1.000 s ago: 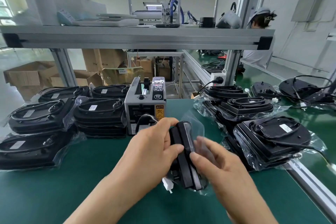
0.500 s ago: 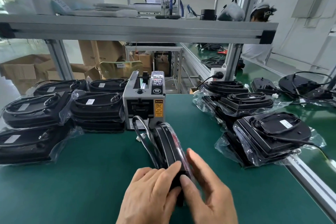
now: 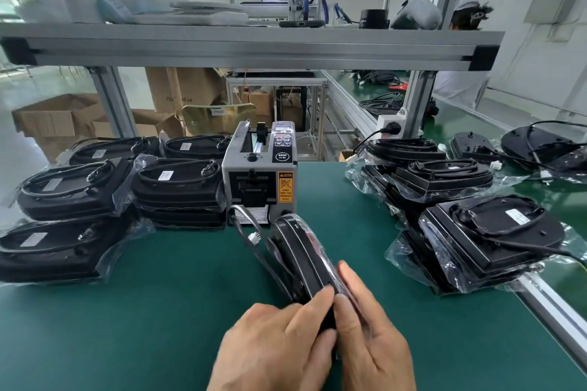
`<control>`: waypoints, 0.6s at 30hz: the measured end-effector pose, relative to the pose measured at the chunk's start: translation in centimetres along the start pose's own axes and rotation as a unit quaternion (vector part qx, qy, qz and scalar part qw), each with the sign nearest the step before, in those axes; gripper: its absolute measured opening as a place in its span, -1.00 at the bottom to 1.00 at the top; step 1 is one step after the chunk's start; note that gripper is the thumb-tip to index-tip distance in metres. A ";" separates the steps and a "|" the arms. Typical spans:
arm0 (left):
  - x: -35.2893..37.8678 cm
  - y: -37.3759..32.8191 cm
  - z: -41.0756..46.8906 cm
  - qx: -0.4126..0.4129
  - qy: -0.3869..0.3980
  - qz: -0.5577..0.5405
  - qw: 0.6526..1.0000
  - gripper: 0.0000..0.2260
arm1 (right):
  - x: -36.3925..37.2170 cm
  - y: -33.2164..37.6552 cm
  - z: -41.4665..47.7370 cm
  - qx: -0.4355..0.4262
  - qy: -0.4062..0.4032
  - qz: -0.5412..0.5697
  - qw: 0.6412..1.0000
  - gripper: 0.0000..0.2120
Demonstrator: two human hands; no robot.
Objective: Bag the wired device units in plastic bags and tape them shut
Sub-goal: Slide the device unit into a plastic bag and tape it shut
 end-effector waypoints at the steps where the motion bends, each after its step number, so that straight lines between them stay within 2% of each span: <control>1: -1.1 0.2 0.6 -0.009 -0.033 -0.018 0.999 -0.71 | -0.1 0.1 0.1 -0.003 -0.001 -0.010 1.000 -0.60; 3: -3.4 1.9 2.1 -0.014 -0.118 -0.092 0.989 -0.81 | -0.1 0.4 0.0 -0.018 0.003 -0.043 0.999 -0.62; 5: -5.3 4.5 5.1 -0.053 -0.162 -0.092 0.981 -0.82 | -0.1 0.4 -0.1 -0.028 0.008 -0.047 0.998 -0.63; 7: -4.8 8.0 8.7 -0.163 -0.126 -0.084 0.975 -0.85 | 0.0 0.4 -0.1 -0.026 0.013 -0.034 0.999 -0.62; 8: -3.5 10.0 10.2 -0.243 -0.081 -0.122 0.959 -0.87 | 0.0 0.5 0.0 -0.024 0.019 -0.032 0.999 -0.61; 9: -1.8 11.9 11.4 -0.334 -0.034 -0.198 0.921 -0.89 | 0.0 0.5 0.0 -0.025 0.024 -0.033 0.999 -0.61; 11: 2.2 15.1 12.3 -0.500 0.022 -0.336 0.798 -0.90 | -0.1 0.7 0.2 -0.018 0.036 -0.045 0.998 -0.64; 13: 5.3 16.8 11.7 -0.591 0.036 -0.404 0.698 -0.86 | -0.4 0.7 0.5 -0.012 0.041 -0.052 0.998 -0.65; 16: 7.7 17.6 10.4 -0.646 -0.023 -0.471 0.600 -0.79 | -0.6 0.7 0.7 0.001 0.046 -0.042 0.998 -0.68; 18: 8.2 17.6 10.3 -0.659 -0.065 -0.497 0.560 -0.79 | -0.4 0.7 0.7 0.001 0.042 -0.028 0.999 -0.69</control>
Point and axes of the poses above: each hand's wrist, its own z-axis towards the middle knuckle, its own x-axis out of the palm, y = z × x, the point moved 2 cm from there along z, towards the middle knuckle, and after that the axes turned 1 degree about -y, right-handed, at the moved point
